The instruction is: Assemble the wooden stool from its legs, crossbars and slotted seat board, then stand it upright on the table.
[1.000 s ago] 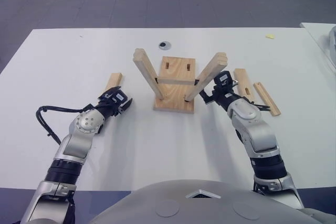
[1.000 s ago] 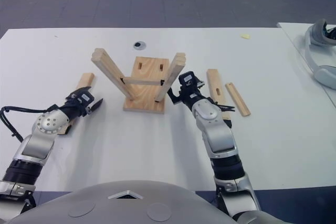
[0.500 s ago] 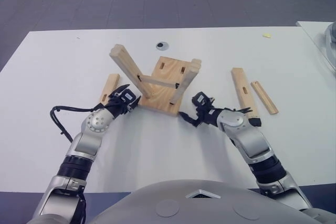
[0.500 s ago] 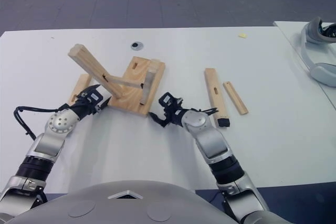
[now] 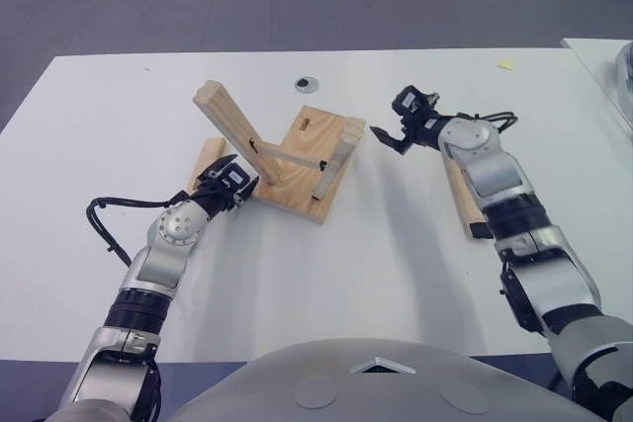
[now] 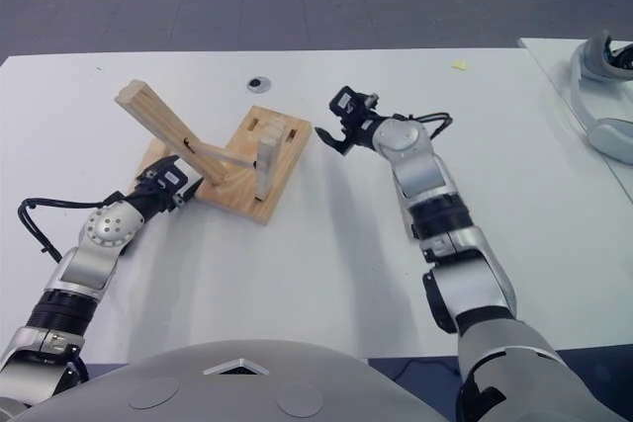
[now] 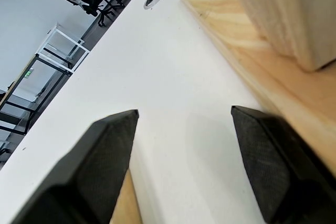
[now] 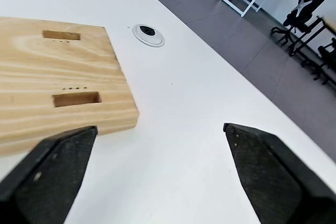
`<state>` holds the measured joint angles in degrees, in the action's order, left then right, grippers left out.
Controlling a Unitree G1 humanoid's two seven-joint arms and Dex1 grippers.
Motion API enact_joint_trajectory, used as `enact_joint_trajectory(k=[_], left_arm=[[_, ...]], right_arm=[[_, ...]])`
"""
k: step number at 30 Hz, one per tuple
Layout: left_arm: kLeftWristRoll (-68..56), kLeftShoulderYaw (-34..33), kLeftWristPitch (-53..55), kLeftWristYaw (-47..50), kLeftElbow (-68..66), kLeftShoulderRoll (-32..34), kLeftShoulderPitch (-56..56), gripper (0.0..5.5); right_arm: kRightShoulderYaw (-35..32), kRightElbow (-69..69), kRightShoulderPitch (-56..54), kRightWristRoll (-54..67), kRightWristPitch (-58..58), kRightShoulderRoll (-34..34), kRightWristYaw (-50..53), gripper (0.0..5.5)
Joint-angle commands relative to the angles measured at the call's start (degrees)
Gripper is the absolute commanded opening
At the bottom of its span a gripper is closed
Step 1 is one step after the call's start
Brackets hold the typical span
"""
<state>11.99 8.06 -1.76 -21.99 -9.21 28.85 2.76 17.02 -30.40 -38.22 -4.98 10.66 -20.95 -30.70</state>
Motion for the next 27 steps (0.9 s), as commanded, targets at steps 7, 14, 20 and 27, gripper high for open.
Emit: enact_joint_trajectory(k=[7, 14, 20, 27], left_arm=[[1.19, 2.04, -0.10, -0.42, -0.71, -0.79, 2.00, 3.30], [1.12, 1.90, -0.95, -0.30, -1.73, -0.62, 2.28, 3.30], [-5.38, -3.87, 0.20, -11.02, 10.07, 8.70, -0.07, 3.30], [-25.71, -12.11, 21.16, -34.97, 27.76, 25.61, -1.38, 3.30]], right_arm=[[3.91, -33.03, -16.38, -9.76, -18.22, 5.38, 0.32, 4.50], [0.08, -40.27, -17.30, -9.05, -19.12, 2.26, -5.11, 4.50], [-2.10, -41.20, -16.43, -8.92, -20.25, 0.71, -4.67, 4.50], [-4.09, -40.68, -14.64, -8.71, -20.60, -0.54, -3.85, 4.50]])
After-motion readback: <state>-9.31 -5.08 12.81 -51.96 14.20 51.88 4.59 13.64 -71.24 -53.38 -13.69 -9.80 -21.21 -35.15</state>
